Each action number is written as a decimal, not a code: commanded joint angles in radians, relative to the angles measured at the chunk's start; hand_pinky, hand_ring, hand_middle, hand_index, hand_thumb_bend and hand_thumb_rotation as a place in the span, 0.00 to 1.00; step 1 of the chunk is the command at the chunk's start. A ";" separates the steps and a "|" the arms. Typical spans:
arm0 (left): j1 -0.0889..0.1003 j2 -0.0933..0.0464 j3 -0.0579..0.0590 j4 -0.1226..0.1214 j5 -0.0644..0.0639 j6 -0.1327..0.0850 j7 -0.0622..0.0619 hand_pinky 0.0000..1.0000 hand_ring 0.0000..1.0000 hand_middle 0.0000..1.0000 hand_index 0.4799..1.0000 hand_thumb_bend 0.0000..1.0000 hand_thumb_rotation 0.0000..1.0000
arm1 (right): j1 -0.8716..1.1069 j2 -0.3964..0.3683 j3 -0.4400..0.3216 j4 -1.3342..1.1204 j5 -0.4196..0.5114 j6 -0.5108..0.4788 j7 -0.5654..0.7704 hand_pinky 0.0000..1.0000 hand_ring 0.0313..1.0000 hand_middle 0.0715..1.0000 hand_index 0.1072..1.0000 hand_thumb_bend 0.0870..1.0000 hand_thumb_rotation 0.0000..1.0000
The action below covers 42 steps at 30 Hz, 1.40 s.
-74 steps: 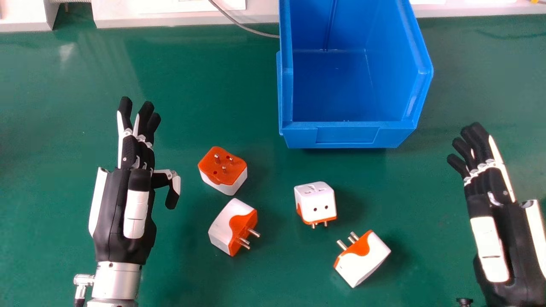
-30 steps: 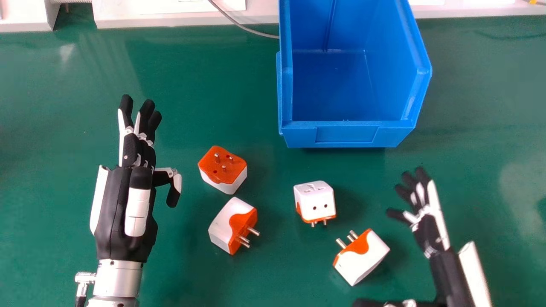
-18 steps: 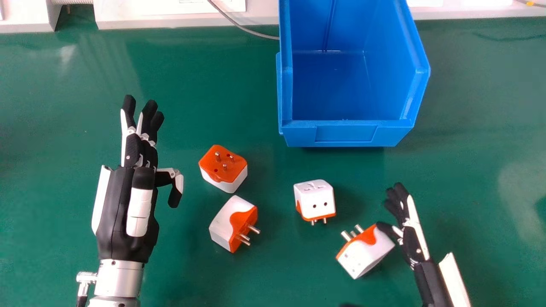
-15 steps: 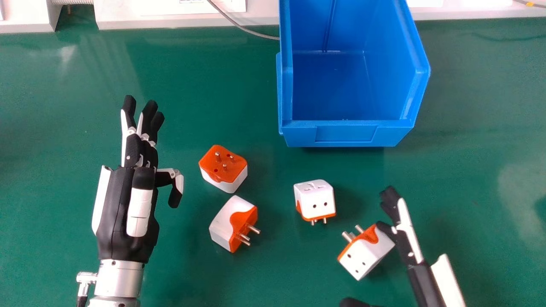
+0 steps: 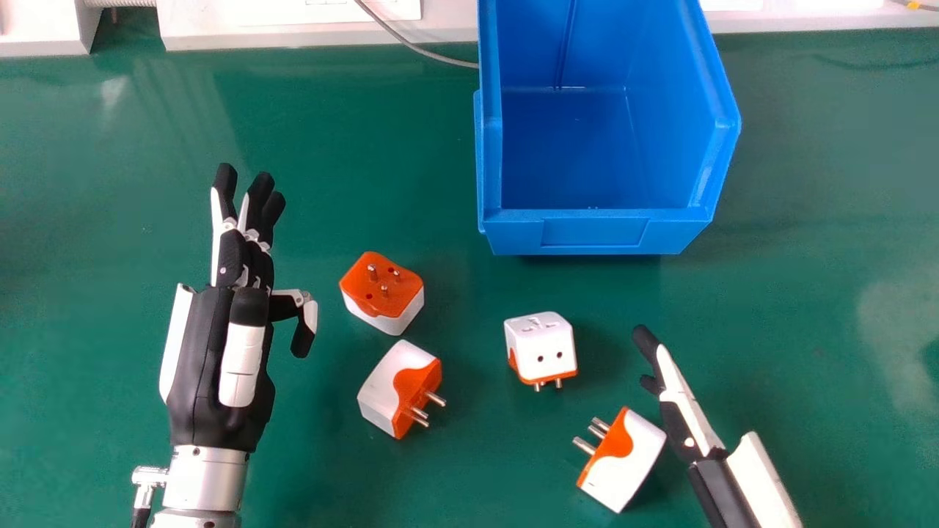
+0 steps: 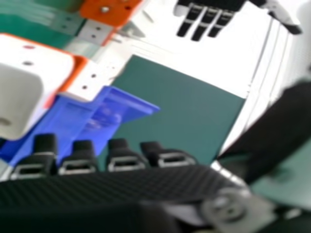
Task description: Pick all objects and put in blue box
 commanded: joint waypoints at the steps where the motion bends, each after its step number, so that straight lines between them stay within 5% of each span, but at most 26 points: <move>1: -0.016 0.000 0.002 -0.002 -0.001 -0.008 0.002 0.00 1.00 1.00 0.96 1.00 0.91 | -0.004 -0.011 0.014 -0.005 0.036 -0.006 -0.009 0.99 1.00 1.00 1.00 0.99 0.71; 6: -0.014 -0.002 0.003 -0.005 -0.004 -0.001 0.003 0.00 1.00 1.00 0.97 1.00 0.91 | -0.013 0.003 0.025 -0.007 0.029 0.053 -0.043 0.99 1.00 1.00 1.00 0.96 0.78; 10: -0.012 -0.003 0.004 -0.012 -0.012 -0.002 -0.005 0.00 1.00 1.00 0.97 1.00 0.91 | -0.041 -0.023 0.038 0.014 -0.038 0.046 -0.131 1.00 1.00 1.00 1.00 0.78 0.86; 15: -0.013 -0.003 0.007 -0.014 -0.019 -0.004 -0.012 0.00 1.00 1.00 0.97 1.00 0.91 | -0.099 -0.066 0.084 0.078 -0.136 0.036 -0.263 0.99 1.00 1.00 1.00 0.81 0.88; 18: -0.013 -0.005 0.007 -0.015 -0.025 -0.002 -0.020 0.00 1.00 1.00 0.97 1.00 0.91 | -0.137 -0.078 0.134 0.141 -0.208 0.081 -0.373 0.98 1.00 1.00 1.00 0.84 0.83; 26: -0.007 -0.002 0.008 -0.022 -0.032 -0.003 -0.033 0.00 1.00 1.00 0.96 1.00 0.91 | -0.205 -0.099 0.250 0.255 -0.271 0.157 -0.597 0.93 0.99 1.00 1.00 0.97 0.49; 36: 0.002 -0.008 0.005 -0.035 -0.030 -0.007 -0.030 0.00 1.00 1.00 0.96 1.00 0.91 | -0.217 -0.121 0.290 0.274 -0.187 0.159 -0.583 0.83 0.94 0.98 1.00 1.00 0.37; 42: 0.002 -0.008 0.006 -0.036 -0.036 -0.003 -0.036 0.00 1.00 1.00 0.96 1.00 0.91 | -0.251 -0.127 0.329 0.302 -0.227 0.200 -0.703 0.77 0.90 0.97 1.00 1.00 0.33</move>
